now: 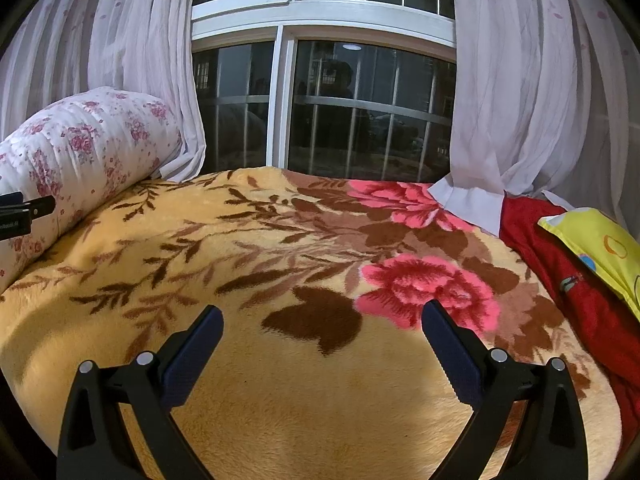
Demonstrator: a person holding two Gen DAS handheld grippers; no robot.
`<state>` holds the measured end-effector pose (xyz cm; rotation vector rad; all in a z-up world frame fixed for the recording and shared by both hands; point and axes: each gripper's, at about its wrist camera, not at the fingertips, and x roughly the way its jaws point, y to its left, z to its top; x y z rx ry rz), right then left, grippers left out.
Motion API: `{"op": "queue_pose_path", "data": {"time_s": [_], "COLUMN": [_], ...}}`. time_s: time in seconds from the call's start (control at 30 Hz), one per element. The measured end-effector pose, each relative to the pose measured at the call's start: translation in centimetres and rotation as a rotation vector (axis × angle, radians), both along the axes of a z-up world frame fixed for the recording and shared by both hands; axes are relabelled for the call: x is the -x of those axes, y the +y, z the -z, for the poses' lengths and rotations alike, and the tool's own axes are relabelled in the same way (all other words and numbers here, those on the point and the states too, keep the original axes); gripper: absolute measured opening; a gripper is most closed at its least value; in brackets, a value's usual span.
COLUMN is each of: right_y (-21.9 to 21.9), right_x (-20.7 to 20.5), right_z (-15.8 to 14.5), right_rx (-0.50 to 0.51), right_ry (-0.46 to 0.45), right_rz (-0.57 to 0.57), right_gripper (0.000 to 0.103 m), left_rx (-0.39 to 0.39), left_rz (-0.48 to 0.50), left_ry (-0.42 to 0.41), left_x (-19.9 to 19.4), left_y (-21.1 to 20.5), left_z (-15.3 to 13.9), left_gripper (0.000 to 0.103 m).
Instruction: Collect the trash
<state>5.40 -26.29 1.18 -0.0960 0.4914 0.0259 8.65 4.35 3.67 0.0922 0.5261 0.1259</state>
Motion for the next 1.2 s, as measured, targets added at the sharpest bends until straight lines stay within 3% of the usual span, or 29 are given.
{"op": "queue_pose_path", "data": {"time_s": [1.2], "right_y": [0.24], "right_x": [0.18], "right_z": [0.34], "right_rx": [0.000], "right_ry": [0.000], "right_rz": [-0.005], "right_gripper": [0.098], "left_rx": [-0.017], "left_rz": [0.015], "left_ry": [-0.009], "left_x": [-0.01], "left_y": [-0.81], "left_z": [-0.21], "left_gripper": [0.092]}}
